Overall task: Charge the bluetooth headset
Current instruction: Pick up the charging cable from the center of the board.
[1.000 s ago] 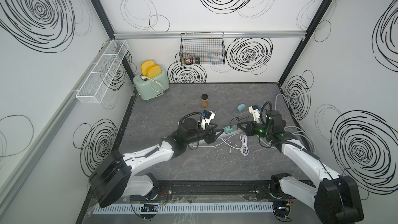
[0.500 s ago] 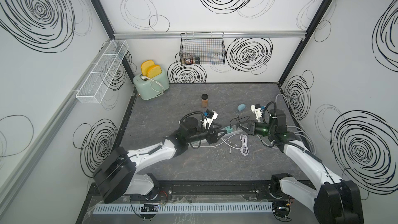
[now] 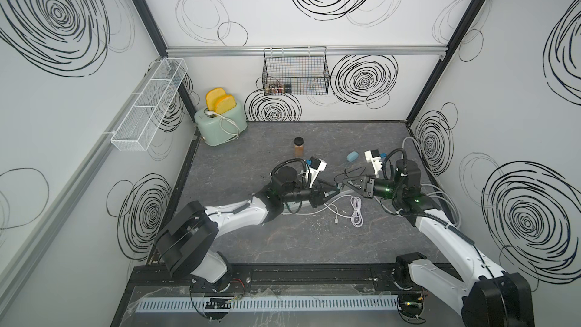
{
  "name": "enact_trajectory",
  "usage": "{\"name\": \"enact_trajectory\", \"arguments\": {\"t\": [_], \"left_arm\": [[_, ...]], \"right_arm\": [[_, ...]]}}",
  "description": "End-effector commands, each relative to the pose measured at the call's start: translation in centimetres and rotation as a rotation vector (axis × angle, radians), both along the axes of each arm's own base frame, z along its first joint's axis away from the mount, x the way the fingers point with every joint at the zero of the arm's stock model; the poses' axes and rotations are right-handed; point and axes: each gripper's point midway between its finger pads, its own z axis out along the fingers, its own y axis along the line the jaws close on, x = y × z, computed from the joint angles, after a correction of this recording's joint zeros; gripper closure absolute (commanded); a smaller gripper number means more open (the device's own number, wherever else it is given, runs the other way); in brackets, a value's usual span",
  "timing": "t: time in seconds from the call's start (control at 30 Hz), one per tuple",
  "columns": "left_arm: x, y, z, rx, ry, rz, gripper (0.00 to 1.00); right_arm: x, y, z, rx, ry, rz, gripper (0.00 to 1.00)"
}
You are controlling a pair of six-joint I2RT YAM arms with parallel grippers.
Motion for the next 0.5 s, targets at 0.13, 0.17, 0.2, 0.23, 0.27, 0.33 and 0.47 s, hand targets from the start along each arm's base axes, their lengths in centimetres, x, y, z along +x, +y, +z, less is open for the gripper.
{"name": "enact_trajectory", "arguments": {"t": [0.13, 0.17, 0.2, 0.23, 0.27, 0.33, 0.47], "left_arm": [[-0.6, -1.4, 2.6, -0.073, -0.034, -0.060, 0.68], [-0.5, -1.5, 2.5, -0.069, -0.029, -0.054, 0.68], [-0.3, -1.5, 2.4, -0.064, -0.024, -0.045, 0.69], [-0.1, -1.6, 2.3, -0.057, -0.022, -0.038, 0.69], [0.0, -1.6, 2.2, -0.051, -0.023, -0.030, 0.70], [0.1, -1.6, 2.1, -0.042, -0.025, -0.018, 0.70], [0.1, -1.5, 2.2, -0.036, -0.032, -0.001, 0.70]], "right_arm": [[-0.9, 0.7, 0.6, 0.037, -0.019, 0.054, 0.97], [-0.9, 0.8, 0.7, 0.039, -0.020, 0.056, 0.97], [-1.0, 0.8, 0.7, 0.040, -0.021, 0.058, 0.97], [-1.2, 0.8, 0.8, 0.041, -0.023, 0.061, 0.97], [-1.3, 0.9, 0.9, 0.043, -0.025, 0.063, 0.97], [-1.5, 0.9, 1.1, 0.045, -0.033, 0.065, 0.97], [-1.5, 0.7, 1.0, 0.037, -0.036, 0.048, 0.97]]}}
